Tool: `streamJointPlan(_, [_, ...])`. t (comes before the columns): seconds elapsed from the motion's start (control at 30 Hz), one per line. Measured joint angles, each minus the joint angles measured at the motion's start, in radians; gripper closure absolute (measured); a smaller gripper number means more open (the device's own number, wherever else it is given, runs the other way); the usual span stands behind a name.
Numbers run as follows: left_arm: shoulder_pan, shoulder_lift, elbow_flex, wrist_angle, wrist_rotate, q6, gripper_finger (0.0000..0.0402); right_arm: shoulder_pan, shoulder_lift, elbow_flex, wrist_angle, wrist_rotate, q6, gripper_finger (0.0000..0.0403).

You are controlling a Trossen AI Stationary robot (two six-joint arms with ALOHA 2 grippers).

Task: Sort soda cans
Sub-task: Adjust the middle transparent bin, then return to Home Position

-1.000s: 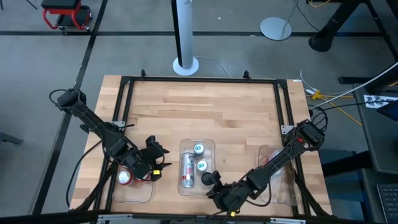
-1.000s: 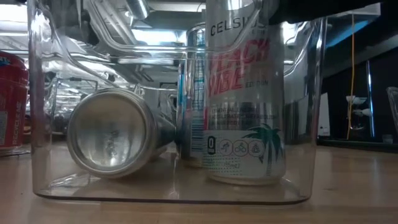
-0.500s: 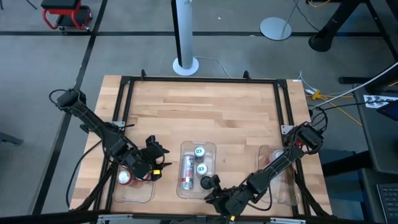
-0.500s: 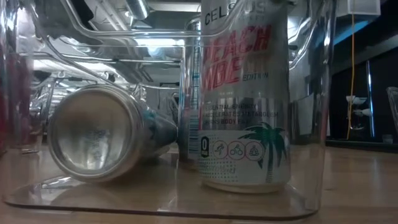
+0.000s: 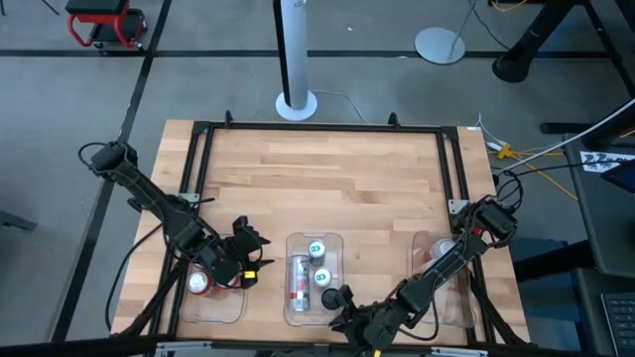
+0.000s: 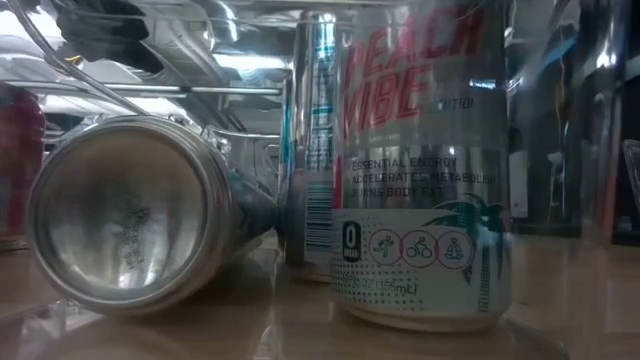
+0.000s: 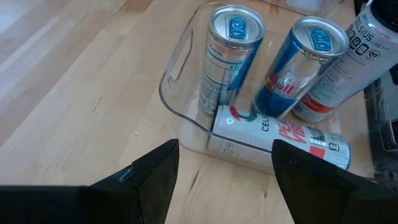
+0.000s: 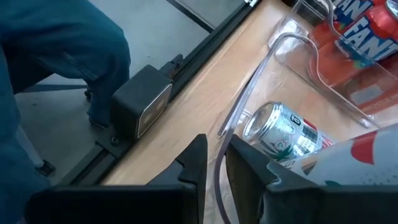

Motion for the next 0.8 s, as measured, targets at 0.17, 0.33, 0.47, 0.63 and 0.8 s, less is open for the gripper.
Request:
streamJointPlan(0.17, [0.000,0.000,0.000,0.000,0.000,0.002,0.0155,-0.009,0.003,-0.001,0.028,0.011,-0.043,0.0345])
streamJointPlan(0.33, [0.000,0.000,0.000,0.000,0.000,-0.001,0.0155,-0.020,0.002,-0.002,0.036,0.009,-0.070,0.0345])
streamJointPlan(0.47, [0.000,0.000,0.000,0.000,0.000,-0.008,0.0155,-0.021,0.001,-0.002,0.036,0.009,-0.094,0.0324])
streamJointPlan(0.63, [0.000,0.000,0.000,0.000,0.000,-0.007,0.0155,-0.021,0.001,-0.003,0.039,0.008,-0.102,0.0261])
streamJointPlan(0.8, [0.000,0.000,0.000,0.000,0.000,-0.008,0.0155,-0.021,-0.042,-0.003,0.042,-0.023,-0.132,0.0218])
